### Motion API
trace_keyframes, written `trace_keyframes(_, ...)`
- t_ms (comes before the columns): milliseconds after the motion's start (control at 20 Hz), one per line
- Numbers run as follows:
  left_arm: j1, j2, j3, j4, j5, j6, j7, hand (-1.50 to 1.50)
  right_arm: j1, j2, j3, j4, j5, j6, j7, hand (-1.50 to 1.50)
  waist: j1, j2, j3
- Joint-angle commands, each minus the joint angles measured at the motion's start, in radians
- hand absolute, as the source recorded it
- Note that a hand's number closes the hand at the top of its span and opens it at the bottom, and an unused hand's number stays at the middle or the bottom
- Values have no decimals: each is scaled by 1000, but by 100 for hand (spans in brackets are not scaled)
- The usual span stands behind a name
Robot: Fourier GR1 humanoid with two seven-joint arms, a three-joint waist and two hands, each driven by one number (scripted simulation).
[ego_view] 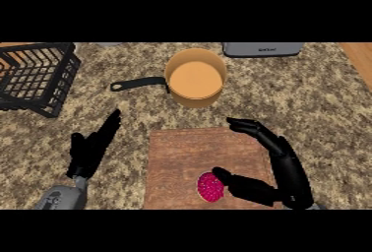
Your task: Pick the cupcake from the cutting board and place it in the pot
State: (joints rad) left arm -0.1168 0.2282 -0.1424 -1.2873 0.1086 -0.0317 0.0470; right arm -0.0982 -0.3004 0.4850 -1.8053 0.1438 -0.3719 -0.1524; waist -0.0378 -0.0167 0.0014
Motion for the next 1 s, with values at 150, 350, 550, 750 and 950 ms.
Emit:
trace_keyframes(150,10,-6,-6,-30,17,-43,59,0,241,-17,208,-351,238,-95,98,-150,23,12,-2)
trace_keyframes(350,4,-9,-12,-57,13,-21,105,0,176,-113,175,-418,265,63,468,-150,21,11,-5)
trace_keyframes(550,24,-17,-36,-69,-15,-28,67,0,47,-52,142,-506,244,170,790,-150,41,16,-4)
trace_keyframes(750,18,-20,-29,-117,-5,-25,131,0,5,10,144,-453,189,220,927,-150,45,16,-2)
trace_keyframes(950,25,-34,-24,-103,-10,-22,108,0,-48,65,177,-283,141,272,949,-150,52,18,-2)
